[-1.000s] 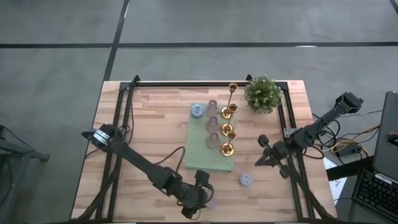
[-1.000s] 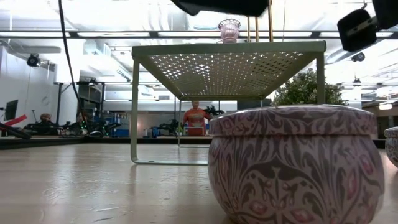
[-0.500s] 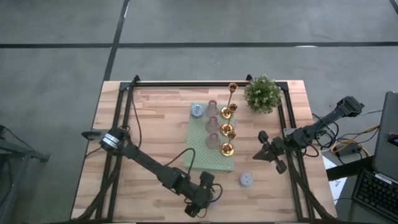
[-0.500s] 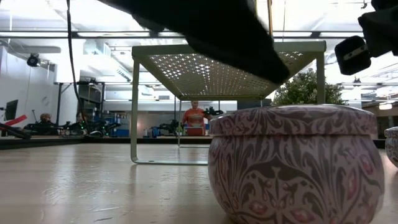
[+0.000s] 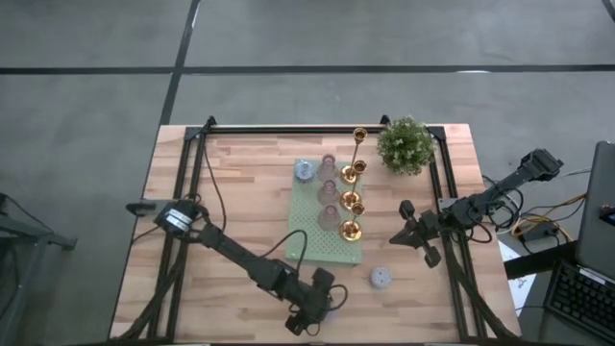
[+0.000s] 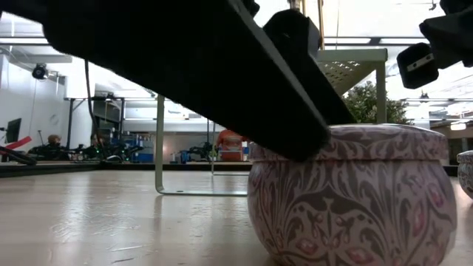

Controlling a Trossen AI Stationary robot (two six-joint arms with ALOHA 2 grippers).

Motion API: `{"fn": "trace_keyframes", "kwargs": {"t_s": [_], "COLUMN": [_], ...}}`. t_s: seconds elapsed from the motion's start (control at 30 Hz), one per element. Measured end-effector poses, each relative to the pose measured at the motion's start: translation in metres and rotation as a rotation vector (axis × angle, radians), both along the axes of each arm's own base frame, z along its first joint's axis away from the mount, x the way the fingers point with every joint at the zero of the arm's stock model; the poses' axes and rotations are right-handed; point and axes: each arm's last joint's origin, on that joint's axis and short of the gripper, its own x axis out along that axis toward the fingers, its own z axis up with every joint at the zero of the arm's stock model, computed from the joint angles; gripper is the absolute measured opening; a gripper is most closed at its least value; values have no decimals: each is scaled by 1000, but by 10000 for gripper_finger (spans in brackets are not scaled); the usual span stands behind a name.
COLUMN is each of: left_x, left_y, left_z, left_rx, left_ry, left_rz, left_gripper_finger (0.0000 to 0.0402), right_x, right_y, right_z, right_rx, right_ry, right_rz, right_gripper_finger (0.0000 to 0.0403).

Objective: Pick & Place candle stick holders
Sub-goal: Put the purple patterned scented candle on the shelf aligned with the other blue patterned scented candle

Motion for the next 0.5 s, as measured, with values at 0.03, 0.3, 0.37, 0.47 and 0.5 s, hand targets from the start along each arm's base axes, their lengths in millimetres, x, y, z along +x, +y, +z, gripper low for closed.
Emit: {"fn": "trace_keyframes", "kwargs": {"t_s": [0.03, 0.3, 0.37, 0.47, 0.5], "left_x": [1, 4, 3, 2, 1], "left_y": [1, 7, 9, 9, 9], "left_z": [-1, -4, -7, -10, -12], "left_rx": [-3, -15, -29, -48, -48], "left_ry": [-4, -17, -12, -7, -4], "left_rz": [-5, -13, -11, -11, -11], "left_gripper_finger": [334, 334, 334, 334, 334], "right_x": [0, 0, 0, 0, 0], "right_y": [0, -1, -1, -1, -1], "right_z": [0, 0, 0, 0, 0], "right_rx": [0, 0, -1, -1, -1], "right_ry": [0, 0, 1, 1, 1], "right_rz": [0, -20, -24, -23, -24], "right_gripper_finger": [8, 8, 8, 8, 8]}}
